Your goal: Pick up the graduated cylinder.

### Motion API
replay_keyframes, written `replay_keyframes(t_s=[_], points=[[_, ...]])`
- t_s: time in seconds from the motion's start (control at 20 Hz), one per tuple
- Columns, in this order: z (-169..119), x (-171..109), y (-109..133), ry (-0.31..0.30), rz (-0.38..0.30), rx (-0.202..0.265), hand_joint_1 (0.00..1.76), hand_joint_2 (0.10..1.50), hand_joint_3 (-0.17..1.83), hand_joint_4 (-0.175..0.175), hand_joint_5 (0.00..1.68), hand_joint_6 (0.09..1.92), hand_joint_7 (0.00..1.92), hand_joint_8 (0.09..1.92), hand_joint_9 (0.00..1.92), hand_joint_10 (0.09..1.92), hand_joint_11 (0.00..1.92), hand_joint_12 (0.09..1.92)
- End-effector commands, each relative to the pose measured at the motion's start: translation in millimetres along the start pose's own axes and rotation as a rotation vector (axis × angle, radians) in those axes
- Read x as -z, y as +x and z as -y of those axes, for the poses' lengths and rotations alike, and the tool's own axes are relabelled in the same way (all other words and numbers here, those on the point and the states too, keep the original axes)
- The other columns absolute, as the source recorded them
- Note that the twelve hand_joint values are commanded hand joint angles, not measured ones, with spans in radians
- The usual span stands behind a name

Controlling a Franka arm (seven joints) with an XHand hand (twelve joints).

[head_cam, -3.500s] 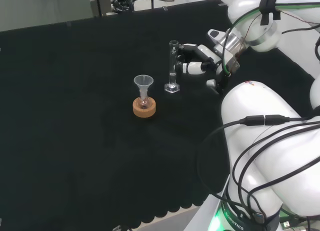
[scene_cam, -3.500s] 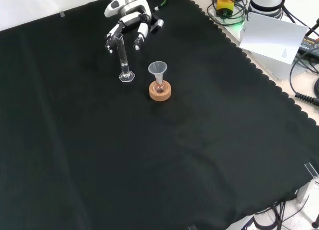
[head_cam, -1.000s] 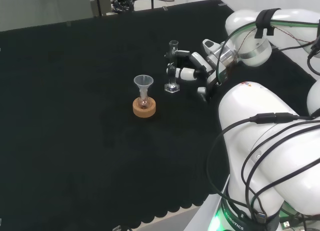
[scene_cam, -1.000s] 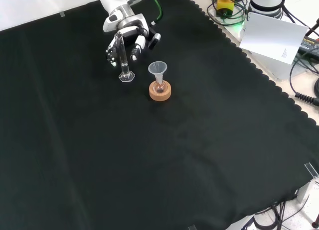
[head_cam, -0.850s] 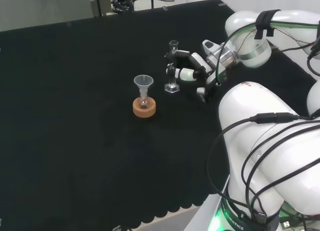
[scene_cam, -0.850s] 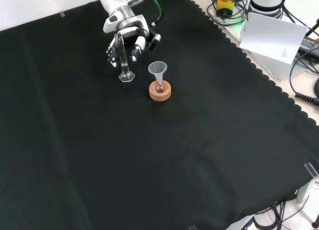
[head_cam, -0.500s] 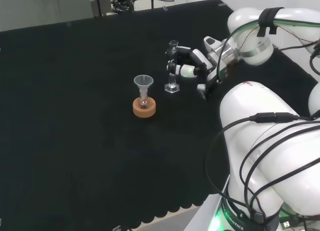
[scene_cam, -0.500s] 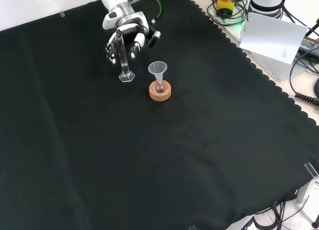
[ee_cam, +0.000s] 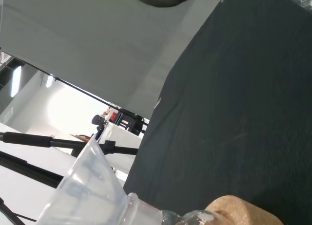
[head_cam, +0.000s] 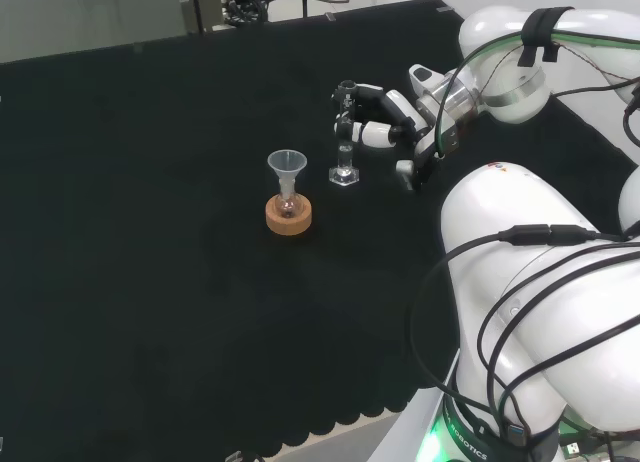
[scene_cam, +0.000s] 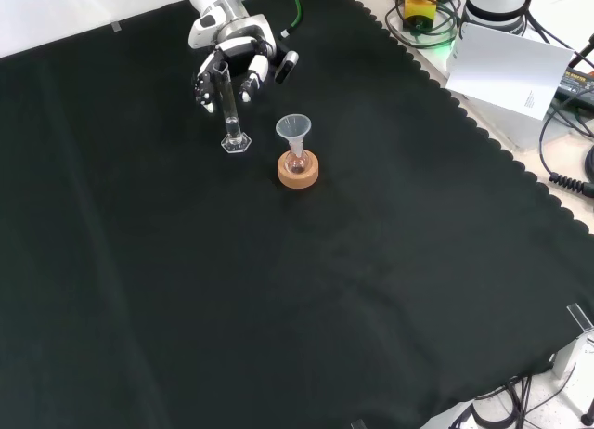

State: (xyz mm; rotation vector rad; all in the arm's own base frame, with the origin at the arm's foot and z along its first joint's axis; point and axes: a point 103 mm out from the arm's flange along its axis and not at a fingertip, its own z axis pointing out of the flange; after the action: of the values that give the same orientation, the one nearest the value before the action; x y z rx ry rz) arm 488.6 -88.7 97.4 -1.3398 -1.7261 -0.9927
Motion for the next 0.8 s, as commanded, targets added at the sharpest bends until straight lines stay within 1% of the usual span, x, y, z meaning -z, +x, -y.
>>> replay_keyframes(t_s=[0.05,0.8], points=[[0.2,-0.2,0.1,0.002,0.001,-0.005,1.10,1.01,-0.17,-0.045,0.54,0.63,0.56,0.59,0.82,0.41,0.51,1.21],[1.0,-1.7,-2.4,0.006,0.002,-0.016,1.10,1.01,-0.17,-0.046,0.54,0.64,0.55,0.59,0.82,0.40,0.52,1.20]])
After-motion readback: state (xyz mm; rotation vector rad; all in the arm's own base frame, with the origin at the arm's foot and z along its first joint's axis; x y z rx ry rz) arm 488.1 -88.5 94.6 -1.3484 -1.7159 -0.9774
